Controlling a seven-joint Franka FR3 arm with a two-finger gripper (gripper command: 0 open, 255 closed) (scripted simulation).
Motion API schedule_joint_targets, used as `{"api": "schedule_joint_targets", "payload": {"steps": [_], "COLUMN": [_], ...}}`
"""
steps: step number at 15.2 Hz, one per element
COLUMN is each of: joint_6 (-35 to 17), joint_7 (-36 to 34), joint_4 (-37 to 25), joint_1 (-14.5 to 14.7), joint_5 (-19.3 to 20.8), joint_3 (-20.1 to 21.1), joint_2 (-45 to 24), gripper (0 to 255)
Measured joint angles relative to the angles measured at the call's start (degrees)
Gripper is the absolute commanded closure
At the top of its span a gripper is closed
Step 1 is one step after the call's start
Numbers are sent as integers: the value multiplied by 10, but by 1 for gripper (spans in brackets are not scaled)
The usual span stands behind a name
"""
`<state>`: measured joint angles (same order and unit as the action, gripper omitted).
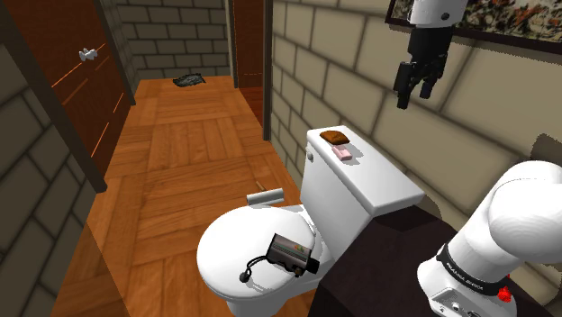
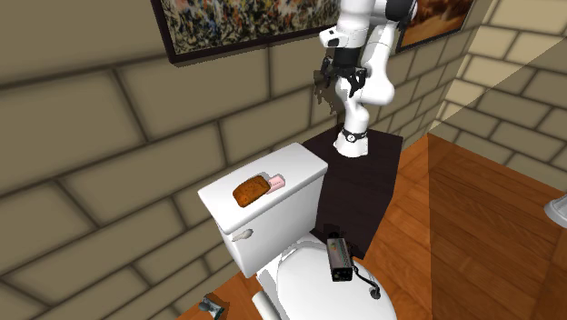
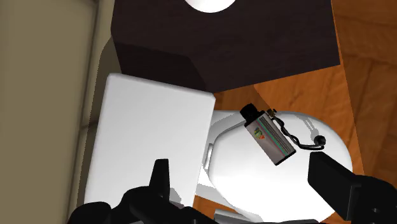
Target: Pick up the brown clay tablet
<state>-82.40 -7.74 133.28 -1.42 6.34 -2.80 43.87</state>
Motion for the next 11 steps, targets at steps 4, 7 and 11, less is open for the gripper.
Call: {"api": "schedule_joint_targets", "payload": {"steps": [4,7,11], "joint_6": [-35,-81,-131], "joint_7": [-23,-59,-121], "joint_4": [9,17,14], "joint_1": [-1,-6,-15], "joint_5": [23,59,118], "joint_3": [24,57,100], "joint_2": [-35,-89,-174], "gripper": [0,0,0]}}
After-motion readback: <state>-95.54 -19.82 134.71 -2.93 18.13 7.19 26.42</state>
